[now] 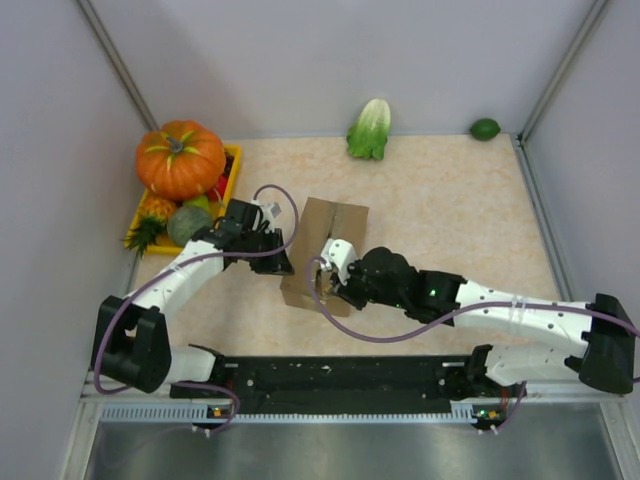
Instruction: Unpack the express box
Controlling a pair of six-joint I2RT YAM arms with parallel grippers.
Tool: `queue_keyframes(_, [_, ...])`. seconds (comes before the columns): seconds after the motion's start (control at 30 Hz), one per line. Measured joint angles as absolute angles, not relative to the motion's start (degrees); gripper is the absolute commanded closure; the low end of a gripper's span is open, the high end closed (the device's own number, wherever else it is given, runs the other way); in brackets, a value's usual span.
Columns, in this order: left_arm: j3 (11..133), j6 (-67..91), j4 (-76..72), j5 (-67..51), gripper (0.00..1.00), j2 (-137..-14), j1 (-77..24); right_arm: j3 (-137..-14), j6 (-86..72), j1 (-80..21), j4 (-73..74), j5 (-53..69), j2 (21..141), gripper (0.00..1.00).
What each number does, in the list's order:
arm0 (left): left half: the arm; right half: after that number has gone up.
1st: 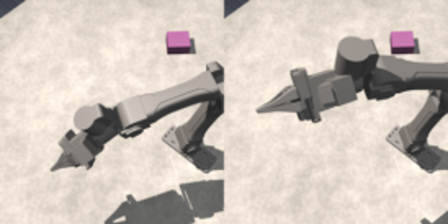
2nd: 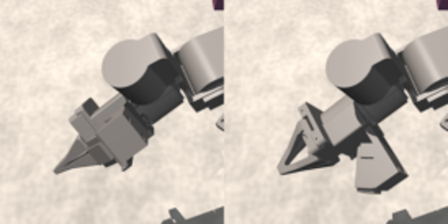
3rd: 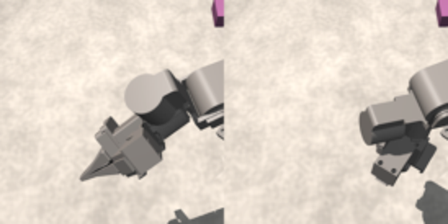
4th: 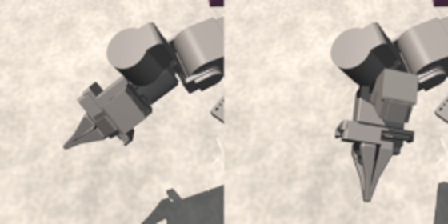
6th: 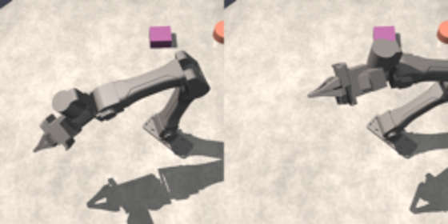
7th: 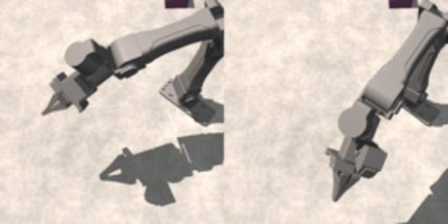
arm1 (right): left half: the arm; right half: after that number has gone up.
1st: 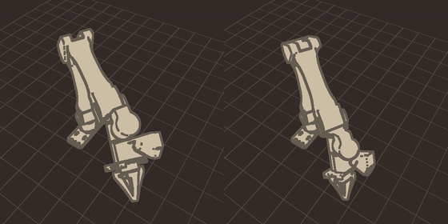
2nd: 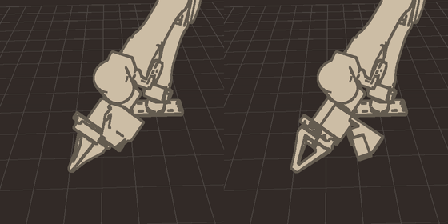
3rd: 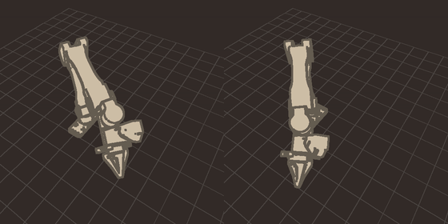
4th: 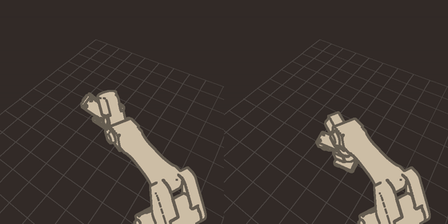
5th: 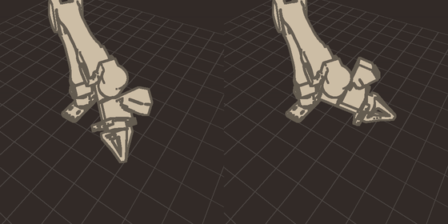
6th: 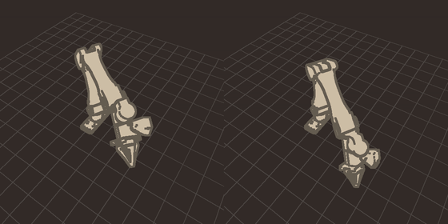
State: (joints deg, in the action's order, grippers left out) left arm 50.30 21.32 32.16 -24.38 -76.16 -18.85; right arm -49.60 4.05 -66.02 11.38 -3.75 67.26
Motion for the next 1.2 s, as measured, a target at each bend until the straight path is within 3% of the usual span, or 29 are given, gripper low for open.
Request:
queue_keyframes(0.13, [51.0, 20.9, 33.5, -23.5, 0.69, -76.1, -18.9, -50.2, 3.2, -66.1, 12.1, -6.0, 67.1, 1.00])
queue_keyframes(0.2, [51.5, 20.8, 34.2, -22.8, 0.58, -75.7, -18.9, -50.7, 2.2, -66.0, 12.6, -8.5, 67.0, 1.00])
queue_keyframes(0.3, [52.0, 20.8, 35.2, -21.4, 0.50, -74.0, -18.9, -51.9, -0.3, -64.6, 13.1, -11.4, 66.4, 1.00])
queue_keyframes(0.43, [53.3, 21.1, 35.6, -19.0, 0.49, -69.8, -18.9, -53.9, -5.0, -58.4, 12.5, -12.6, 65.7, 1.00])
queue_keyframes(0.5, [53.4, 21.6, 35.6, -17.5, 0.53, -67.1, -18.9, -54.6, -7.2, -53.9, 11.7, -12.9, 65.8, 1.00])
queue_keyframes(0.67, [53.0, 25.6, 36.3, -12.9, 0.89, -61.6, -18.9, -59.2, -12.2, -42.4, 10.7, -13.1, 72.0, 1.00])
queue_keyframes(0.9, [45.2, 32.1, 43.9, -9.6, 0.96, -54.8, -18.9, -72.0, -14.7, -33.3, 9.6, -10.5, 90.5, 1.00])
queue_keyframes(1.2, [38.1, 33.0, 45.7, -20.3, 0.97, -49.3, -22.4, -84.6, -13.6, -31.7, 17.6, -2.6, 102.8, 1.00])
